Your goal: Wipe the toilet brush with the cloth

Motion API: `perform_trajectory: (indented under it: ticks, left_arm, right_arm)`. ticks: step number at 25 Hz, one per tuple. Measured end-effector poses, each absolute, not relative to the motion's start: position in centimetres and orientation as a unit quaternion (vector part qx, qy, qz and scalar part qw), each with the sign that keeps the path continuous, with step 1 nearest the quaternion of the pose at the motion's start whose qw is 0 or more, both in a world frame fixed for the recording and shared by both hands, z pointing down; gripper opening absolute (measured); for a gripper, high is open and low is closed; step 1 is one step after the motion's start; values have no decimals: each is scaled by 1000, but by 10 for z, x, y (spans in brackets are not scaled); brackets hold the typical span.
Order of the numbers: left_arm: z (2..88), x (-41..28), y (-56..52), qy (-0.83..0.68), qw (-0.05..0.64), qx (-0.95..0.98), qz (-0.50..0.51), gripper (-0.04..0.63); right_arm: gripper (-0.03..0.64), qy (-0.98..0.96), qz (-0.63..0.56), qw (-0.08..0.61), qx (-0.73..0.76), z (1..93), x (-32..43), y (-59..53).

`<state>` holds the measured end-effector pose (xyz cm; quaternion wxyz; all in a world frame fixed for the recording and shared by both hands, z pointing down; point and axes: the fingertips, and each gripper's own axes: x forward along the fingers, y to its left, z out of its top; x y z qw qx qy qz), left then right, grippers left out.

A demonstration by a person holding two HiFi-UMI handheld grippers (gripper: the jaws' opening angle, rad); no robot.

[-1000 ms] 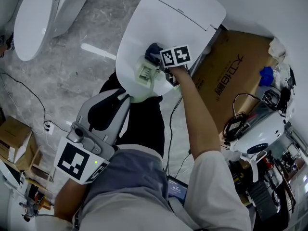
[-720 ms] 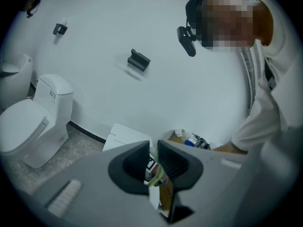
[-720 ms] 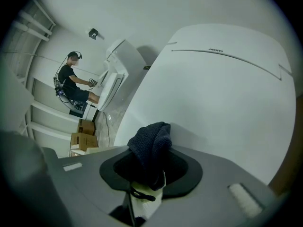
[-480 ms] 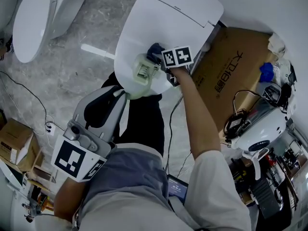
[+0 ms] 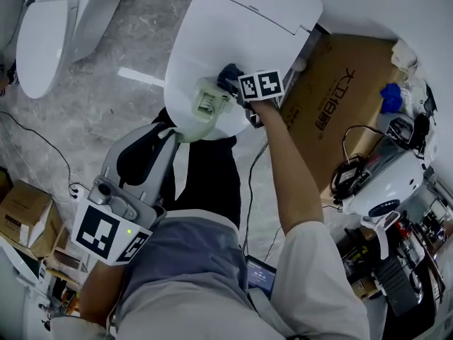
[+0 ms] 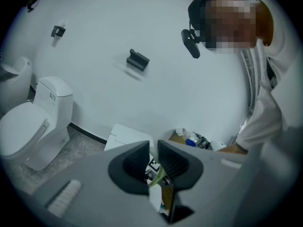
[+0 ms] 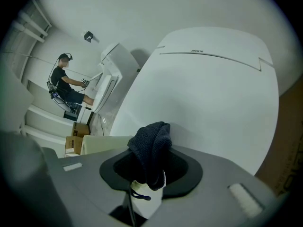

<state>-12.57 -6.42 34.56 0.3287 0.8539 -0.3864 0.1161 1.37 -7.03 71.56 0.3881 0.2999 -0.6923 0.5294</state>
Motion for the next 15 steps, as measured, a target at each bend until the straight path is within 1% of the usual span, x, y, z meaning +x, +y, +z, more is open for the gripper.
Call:
perform_trajectory:
  ticks: [15]
  left_arm:
    - [345,-124,-64,-386,328,854,118,0]
  right_arm:
    - [114,-680,508,408,336,707,37,-56]
